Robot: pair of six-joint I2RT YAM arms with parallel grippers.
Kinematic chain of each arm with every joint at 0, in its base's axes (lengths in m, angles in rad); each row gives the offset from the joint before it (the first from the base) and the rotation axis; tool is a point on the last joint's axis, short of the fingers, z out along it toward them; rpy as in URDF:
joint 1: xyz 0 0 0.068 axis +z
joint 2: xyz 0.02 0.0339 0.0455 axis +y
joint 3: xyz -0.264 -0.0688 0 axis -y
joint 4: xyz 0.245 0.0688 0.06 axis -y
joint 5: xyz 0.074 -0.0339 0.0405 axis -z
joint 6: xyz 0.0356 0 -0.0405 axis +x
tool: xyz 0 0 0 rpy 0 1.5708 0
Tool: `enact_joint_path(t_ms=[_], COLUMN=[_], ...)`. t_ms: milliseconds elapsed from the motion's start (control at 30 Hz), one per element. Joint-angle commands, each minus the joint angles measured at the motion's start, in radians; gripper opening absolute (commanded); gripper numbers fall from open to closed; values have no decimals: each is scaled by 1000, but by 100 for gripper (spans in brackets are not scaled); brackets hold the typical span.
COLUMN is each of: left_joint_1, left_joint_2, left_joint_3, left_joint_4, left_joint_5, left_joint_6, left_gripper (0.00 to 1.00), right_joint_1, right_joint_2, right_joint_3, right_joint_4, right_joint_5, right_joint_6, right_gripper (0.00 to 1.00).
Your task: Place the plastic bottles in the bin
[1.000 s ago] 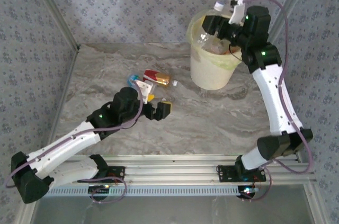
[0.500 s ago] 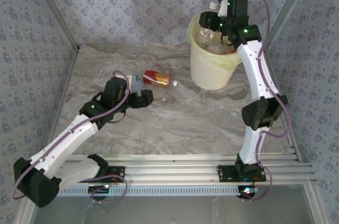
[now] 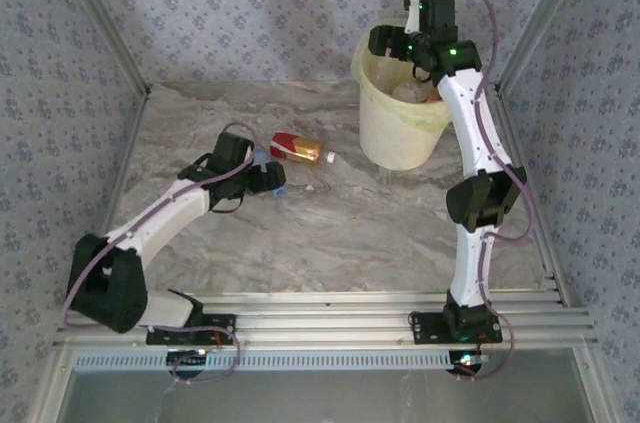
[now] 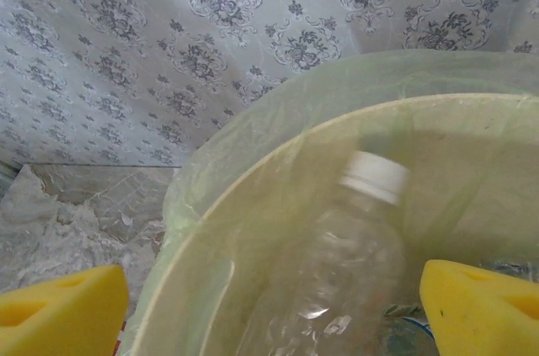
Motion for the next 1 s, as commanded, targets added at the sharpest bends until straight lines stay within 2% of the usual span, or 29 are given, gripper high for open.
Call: enact_joint_path(t_ms=[0, 267, 567, 700, 867, 967], left_joint_1=[21, 33, 29, 24, 13, 11], left_joint_2=[62, 244, 353, 382, 379, 360], left_joint_3=[58, 132, 142, 146, 135, 112], left_joint_4=[49, 65, 96, 110, 122, 133], left_joint_5=[17, 29, 5, 8, 7, 6], left_joint_6=[-11, -33, -67, -74, -82, -87], left_gripper=[96, 93, 90, 85, 71, 56], right_joint_1=[2, 66, 161, 203, 244, 284], right_joint_2=[-85, -327, -605, -693, -767, -796], right_joint_3=[9, -256, -589, -714, -826, -884], right_joint_4=[-36, 38, 132, 173, 194, 210], right_joint_5=[13, 23, 48, 60, 77, 75], right_joint_6=[-28, -77, -69, -52, -27, -8], right_gripper=[96, 98, 98, 98, 98, 97])
